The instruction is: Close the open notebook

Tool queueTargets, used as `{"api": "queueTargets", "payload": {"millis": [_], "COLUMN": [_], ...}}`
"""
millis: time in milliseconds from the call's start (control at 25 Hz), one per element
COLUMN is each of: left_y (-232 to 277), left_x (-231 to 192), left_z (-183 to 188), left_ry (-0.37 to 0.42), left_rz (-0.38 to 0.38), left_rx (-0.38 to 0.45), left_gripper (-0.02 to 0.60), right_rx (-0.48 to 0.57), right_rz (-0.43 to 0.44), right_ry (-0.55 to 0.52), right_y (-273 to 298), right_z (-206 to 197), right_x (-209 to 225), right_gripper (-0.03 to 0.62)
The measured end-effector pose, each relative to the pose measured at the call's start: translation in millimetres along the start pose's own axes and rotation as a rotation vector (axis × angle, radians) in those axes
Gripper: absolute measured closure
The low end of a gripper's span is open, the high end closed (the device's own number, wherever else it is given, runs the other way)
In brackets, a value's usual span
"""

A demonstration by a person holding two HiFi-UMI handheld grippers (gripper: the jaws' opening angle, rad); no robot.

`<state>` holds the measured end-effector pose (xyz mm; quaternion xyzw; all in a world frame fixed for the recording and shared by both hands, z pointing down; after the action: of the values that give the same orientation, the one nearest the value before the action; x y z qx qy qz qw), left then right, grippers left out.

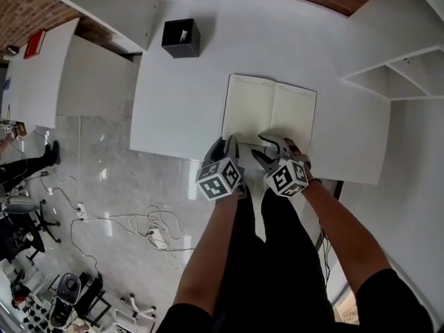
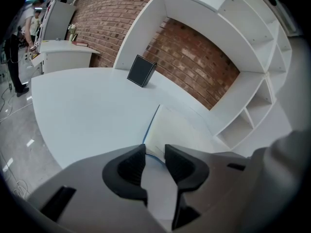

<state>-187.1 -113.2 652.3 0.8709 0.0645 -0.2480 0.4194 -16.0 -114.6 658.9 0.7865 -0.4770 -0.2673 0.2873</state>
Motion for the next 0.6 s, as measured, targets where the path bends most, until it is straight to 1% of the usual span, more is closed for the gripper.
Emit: {"api": "queueTargets", "payload": {"millis": [160, 400, 480, 600], "left_y": [-1, -5, -8, -13], "left_x": [0, 4, 6, 13], "left_z": [1, 5, 8, 11], "left_ry": [-0.003, 0.005, 0.02, 0.046], "left_rz": [0.02, 0.048, 0.048, 0.043], "left_rx": [0.01, 0.012, 0.015, 0.008], "left_gripper": [0.476, 0.511, 0.52, 0.528], "right_rx": [-0.014, -0.032, -0.029, -0.018], "right_rz": [-0.018, -0.035, -0.04, -0.049], "right_ry": [0.017, 0.092, 0.138, 0.239], "right_y": [2, 2, 0, -3], "right_z": [2, 5, 7, 7], "right_x": [-1, 2, 5, 10], "right_gripper": [0.402, 0.413, 0.413, 0.413]}}
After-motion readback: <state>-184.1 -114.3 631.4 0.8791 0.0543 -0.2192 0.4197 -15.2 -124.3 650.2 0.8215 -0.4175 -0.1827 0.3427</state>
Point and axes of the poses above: the fingertips, and each gripper's own axes: y forward along the fingers, x to its right, z out of its top, the point moved 10 cm from there along -y, backward along the fingers, and after that the axes turned 2 degrees about -x, right-handed, at the moved point
